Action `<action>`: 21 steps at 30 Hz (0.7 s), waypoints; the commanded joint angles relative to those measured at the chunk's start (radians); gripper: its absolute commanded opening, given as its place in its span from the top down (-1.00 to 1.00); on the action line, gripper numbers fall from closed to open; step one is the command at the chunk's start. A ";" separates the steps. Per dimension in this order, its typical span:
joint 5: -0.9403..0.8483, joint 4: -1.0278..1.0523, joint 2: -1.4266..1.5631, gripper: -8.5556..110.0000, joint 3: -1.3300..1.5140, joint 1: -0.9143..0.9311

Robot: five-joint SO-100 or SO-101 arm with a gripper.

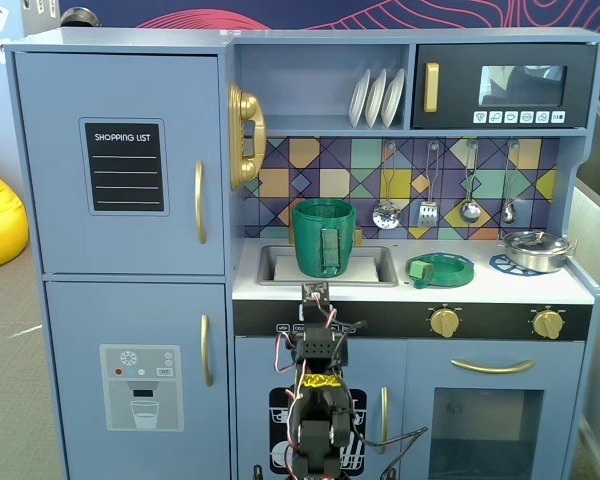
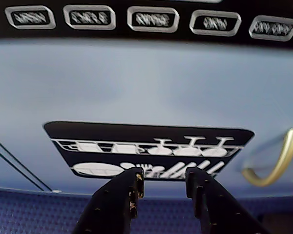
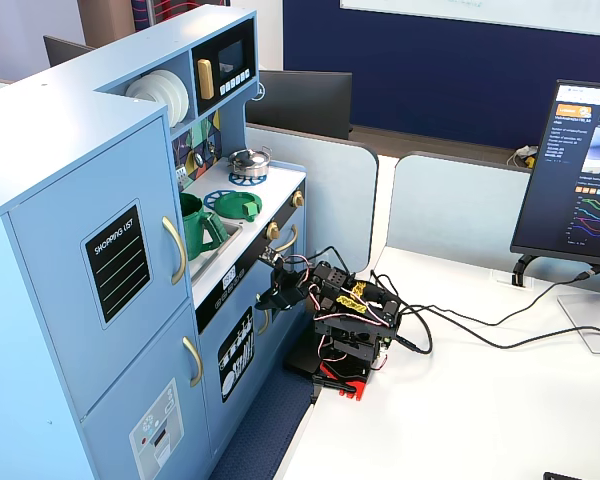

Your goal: Close the left cabinet door

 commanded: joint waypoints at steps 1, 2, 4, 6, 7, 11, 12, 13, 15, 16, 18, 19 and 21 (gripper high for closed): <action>0.005 -0.029 0.064 0.86 0.057 0.038; 0.020 -0.021 0.064 0.86 0.064 0.044; 0.038 -0.017 0.064 0.86 0.086 0.054; 0.037 0.029 0.064 0.86 0.112 0.061; 0.037 0.063 0.064 0.86 0.124 0.064; 0.104 0.285 0.064 0.86 0.124 0.064; 0.120 0.334 0.064 0.86 0.124 0.064; 0.138 0.380 0.064 0.86 0.124 0.066; 0.152 0.479 0.064 0.86 0.124 0.072; 0.166 0.517 0.064 0.86 0.124 0.072; 0.193 0.568 0.064 0.86 0.126 0.072; 0.206 0.580 0.064 0.86 0.126 0.072; 0.163 0.617 0.064 0.86 0.126 0.066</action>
